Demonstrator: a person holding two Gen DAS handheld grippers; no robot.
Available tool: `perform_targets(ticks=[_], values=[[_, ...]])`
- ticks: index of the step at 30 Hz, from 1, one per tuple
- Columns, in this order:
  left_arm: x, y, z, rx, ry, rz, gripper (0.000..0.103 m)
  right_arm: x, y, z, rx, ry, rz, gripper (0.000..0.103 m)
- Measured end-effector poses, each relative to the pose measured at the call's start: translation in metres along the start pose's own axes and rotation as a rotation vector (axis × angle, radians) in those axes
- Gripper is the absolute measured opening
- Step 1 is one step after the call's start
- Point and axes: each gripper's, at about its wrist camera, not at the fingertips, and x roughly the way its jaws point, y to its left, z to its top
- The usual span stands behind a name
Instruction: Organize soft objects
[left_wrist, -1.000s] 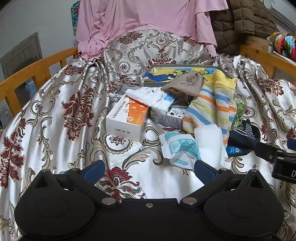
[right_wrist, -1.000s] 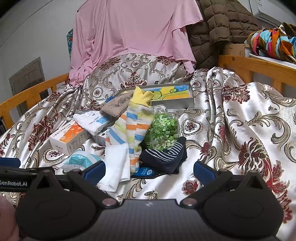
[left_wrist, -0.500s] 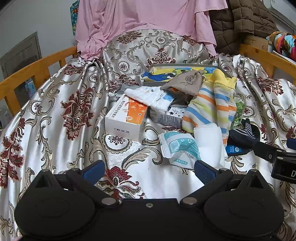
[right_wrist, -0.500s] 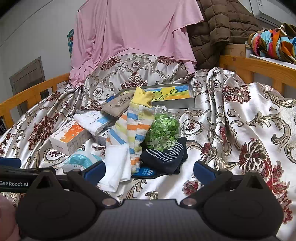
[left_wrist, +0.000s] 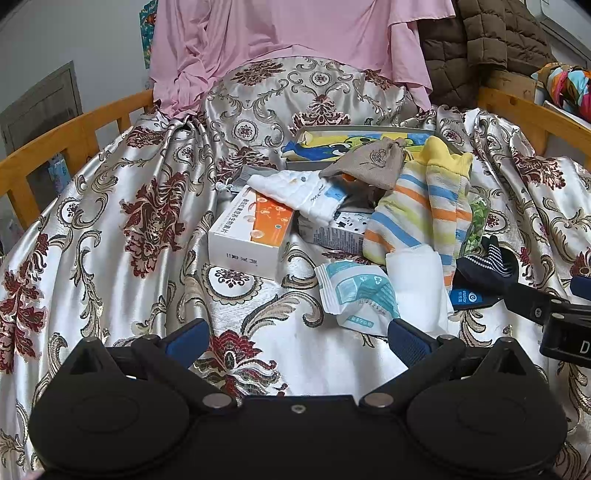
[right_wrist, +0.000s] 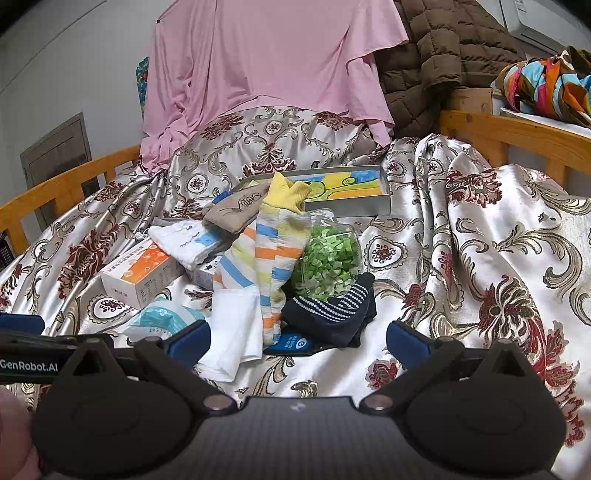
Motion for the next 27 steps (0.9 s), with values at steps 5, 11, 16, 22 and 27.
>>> perform_targets(ticks=[5,11,16,22,27], values=[[0.001,-0.005,0.000,-0.005,0.000,-0.005,0.102,0.000,0.000,0.000,-0.001,0.000,-0.001,0.103],[0.002,-0.008,-0.001,-0.003,0.001,-0.007,0.102,0.001,0.000,0.000,-0.002,0.000,-0.001,0.103],[0.001,-0.014,-0.005,-0.010,-0.004,-0.016,0.102,0.001,0.000,0.000,-0.002,0.001,-0.001,0.103],[-0.001,-0.007,-0.004,-0.036,-0.002,-0.029,0.102,0.002,0.002,0.000,-0.003,0.002,0.001,0.103],[0.000,-0.004,-0.001,-0.039,-0.001,-0.033,0.102,0.005,0.004,0.000,-0.011,0.006,0.003,0.103]])
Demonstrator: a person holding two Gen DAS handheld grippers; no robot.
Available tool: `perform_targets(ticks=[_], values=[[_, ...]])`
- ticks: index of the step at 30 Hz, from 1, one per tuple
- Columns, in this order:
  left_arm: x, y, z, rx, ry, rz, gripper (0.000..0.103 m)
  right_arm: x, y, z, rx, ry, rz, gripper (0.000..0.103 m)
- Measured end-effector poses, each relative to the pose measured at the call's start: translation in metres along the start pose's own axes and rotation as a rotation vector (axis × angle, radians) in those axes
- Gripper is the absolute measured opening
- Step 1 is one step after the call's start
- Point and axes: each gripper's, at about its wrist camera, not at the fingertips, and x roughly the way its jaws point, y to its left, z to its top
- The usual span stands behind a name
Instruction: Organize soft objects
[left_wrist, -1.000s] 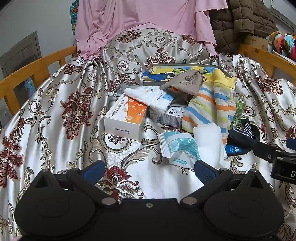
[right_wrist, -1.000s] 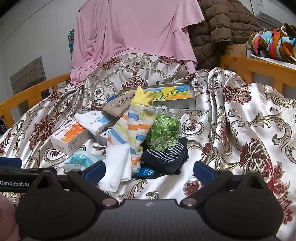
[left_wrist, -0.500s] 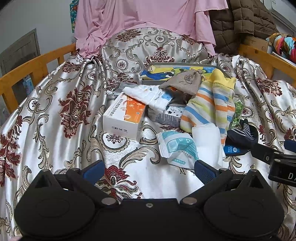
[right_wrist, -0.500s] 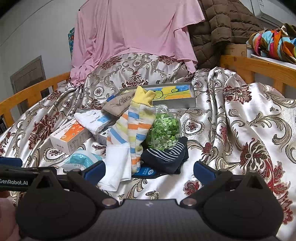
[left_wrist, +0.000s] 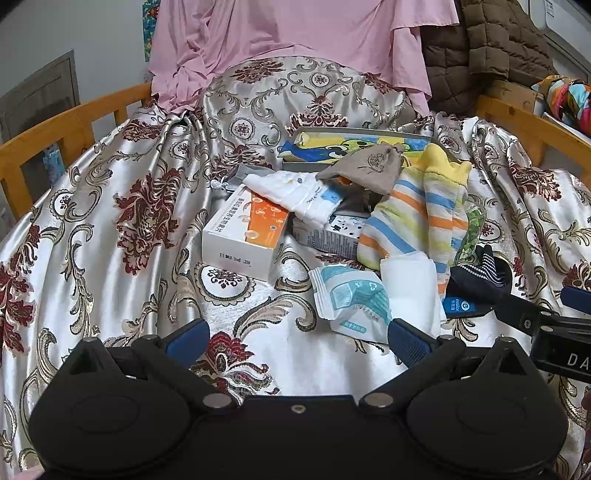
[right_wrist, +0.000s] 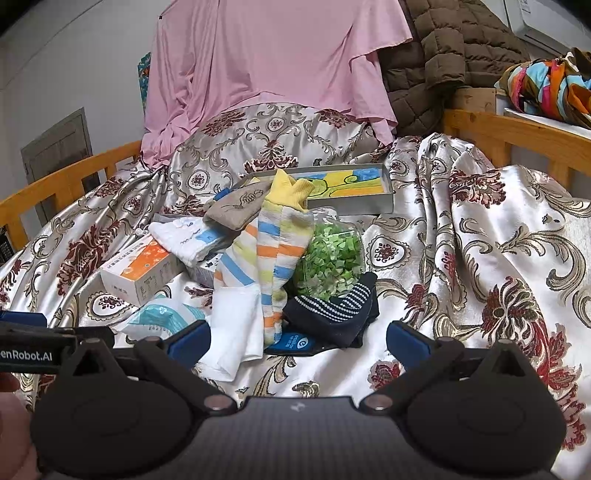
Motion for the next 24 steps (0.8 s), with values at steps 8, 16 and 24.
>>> perform_targets(ticks=[8,16,24], values=[[0.003,0.011,0.009,-0.071,-0.043,-0.041,0.102,0.010,0.003,0.005,-0.074,-0.003,0.011,0.103],[0.046,0.038,0.024,-0.255,0.067,-0.198,0.101,0.040,0.020,0.017,-0.266,0.079,0.153,0.103],[0.077,0.037,0.026,-0.291,0.128,-0.329,0.084,0.070,0.030,0.019,-0.351,0.163,0.294,0.087]])
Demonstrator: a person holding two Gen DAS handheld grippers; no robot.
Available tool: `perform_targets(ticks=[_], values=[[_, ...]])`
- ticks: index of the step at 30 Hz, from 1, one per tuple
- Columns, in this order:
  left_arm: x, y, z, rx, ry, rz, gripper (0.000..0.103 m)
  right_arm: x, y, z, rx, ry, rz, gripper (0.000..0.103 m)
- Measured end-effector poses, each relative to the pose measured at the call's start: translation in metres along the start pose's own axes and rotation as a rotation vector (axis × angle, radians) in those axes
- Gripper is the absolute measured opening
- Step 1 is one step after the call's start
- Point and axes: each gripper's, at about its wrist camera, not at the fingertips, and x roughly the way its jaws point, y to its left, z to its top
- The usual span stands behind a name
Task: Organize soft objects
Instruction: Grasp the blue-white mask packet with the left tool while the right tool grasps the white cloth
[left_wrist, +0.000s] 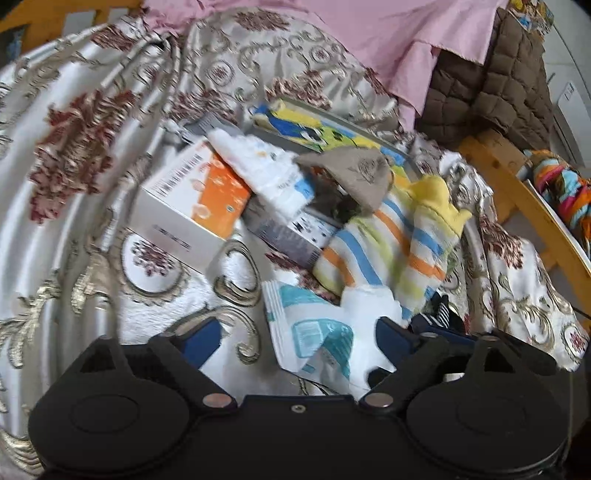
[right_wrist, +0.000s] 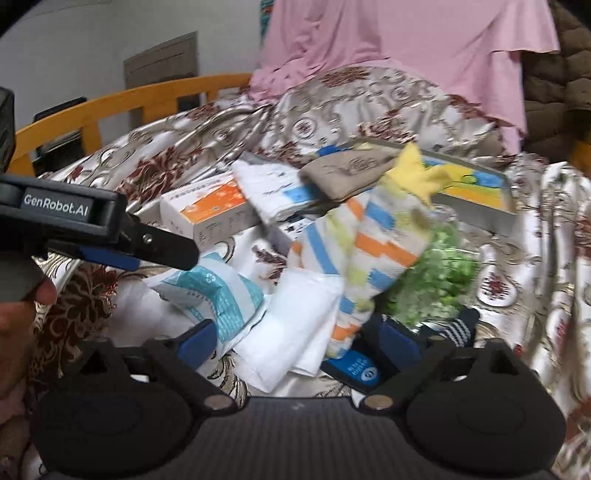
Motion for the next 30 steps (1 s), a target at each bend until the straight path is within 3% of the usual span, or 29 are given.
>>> perform_targets(ticks=[4,8,10,11,12,14,16,22,30], values=[[0.010,0.001,0.002,-0.014,0.038,-0.031,0.074,0.014,0.000,-0.001,-0.008,0.034,0.041,0.074],[0.015,0.007,0.002,-0.053,0.051,-0.051,0.053,0.020,0.000,-0.001,-0.010,0.050,0.056,0.066],[0.016,0.010,0.001,-0.076,0.049,-0.067,0.048,0.023,-0.001,-0.001,0.001,0.058,0.047,0.054],[0.016,0.010,0.001,-0.085,0.044,-0.071,0.042,0.025,-0.002,-0.001,0.008,0.065,0.046,0.051],[0.016,0.011,0.001,-0.086,0.044,-0.068,0.030,0.026,-0.002,-0.001,0.012,0.070,0.043,0.043],[0.016,0.012,0.001,-0.091,0.049,-0.067,0.023,0.027,0.000,-0.002,0.004,0.077,0.025,0.030],[0.015,0.014,0.000,-0.101,0.047,-0.077,0.021,0.027,0.001,-0.003,-0.004,0.075,0.011,0.018],[0.007,0.010,-0.002,-0.068,0.009,-0.067,0.015,0.020,0.010,-0.002,-0.070,0.031,-0.047,0.003],[-0.013,0.001,-0.006,-0.029,-0.078,-0.069,0.013,0.007,0.026,-0.002,-0.170,-0.044,-0.114,0.002]])
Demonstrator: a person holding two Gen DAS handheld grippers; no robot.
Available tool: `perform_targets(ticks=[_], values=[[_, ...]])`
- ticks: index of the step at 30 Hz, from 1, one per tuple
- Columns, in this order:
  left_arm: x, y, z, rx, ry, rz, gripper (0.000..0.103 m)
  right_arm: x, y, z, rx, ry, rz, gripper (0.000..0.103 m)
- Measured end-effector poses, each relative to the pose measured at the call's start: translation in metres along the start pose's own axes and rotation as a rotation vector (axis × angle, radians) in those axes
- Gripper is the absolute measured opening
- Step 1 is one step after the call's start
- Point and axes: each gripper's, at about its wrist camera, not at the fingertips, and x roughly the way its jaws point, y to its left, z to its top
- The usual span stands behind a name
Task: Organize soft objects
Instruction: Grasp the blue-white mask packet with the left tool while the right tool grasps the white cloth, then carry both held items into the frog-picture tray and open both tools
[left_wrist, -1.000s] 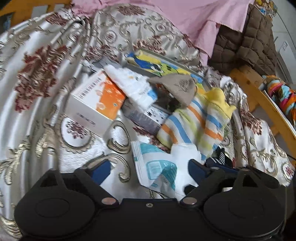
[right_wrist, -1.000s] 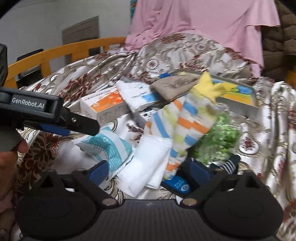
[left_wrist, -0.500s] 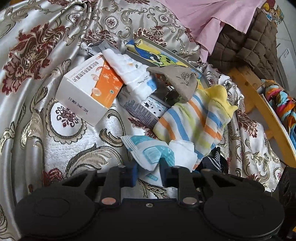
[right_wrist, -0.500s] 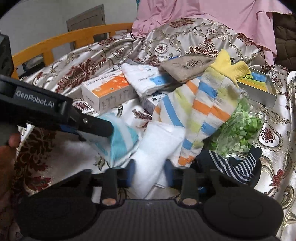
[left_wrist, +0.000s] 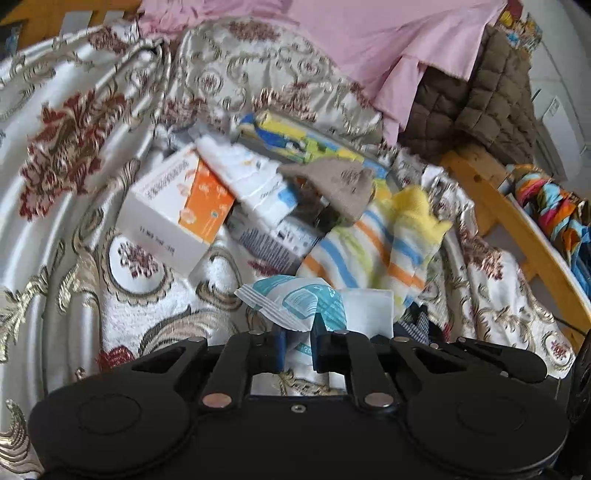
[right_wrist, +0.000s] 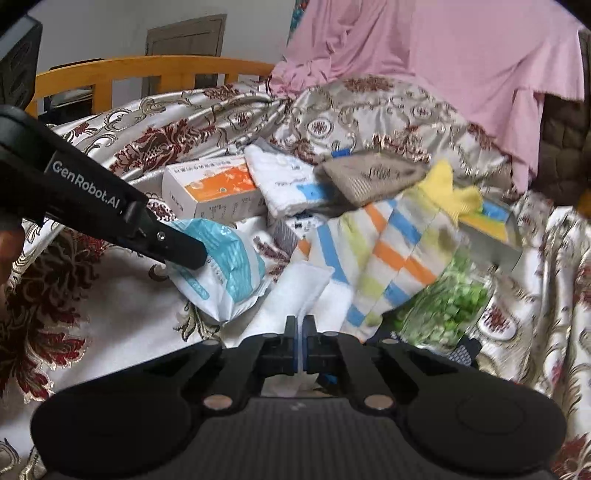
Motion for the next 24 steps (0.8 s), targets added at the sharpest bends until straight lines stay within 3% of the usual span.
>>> perform_targets(ticks=[6,15,19,24], values=[[-0.025,-0.004,0.005,-0.029,-0.123,-0.036,0.013,-0.023,-0.001,0.009,-0.011,-0.125,-0.037,0.002],[-0.038,-0.017,0.042,-0.024,-0.217,-0.071,0.013,-0.063,-0.021,0.045,0.046,-0.259,-0.015,0.002],[-0.023,-0.026,0.078,-0.027,-0.245,-0.083,0.013,-0.069,-0.046,0.071,0.064,-0.294,-0.007,0.002],[0.025,-0.041,0.131,0.023,-0.251,-0.071,0.013,-0.051,-0.092,0.118,0.070,-0.297,0.005,0.002]])
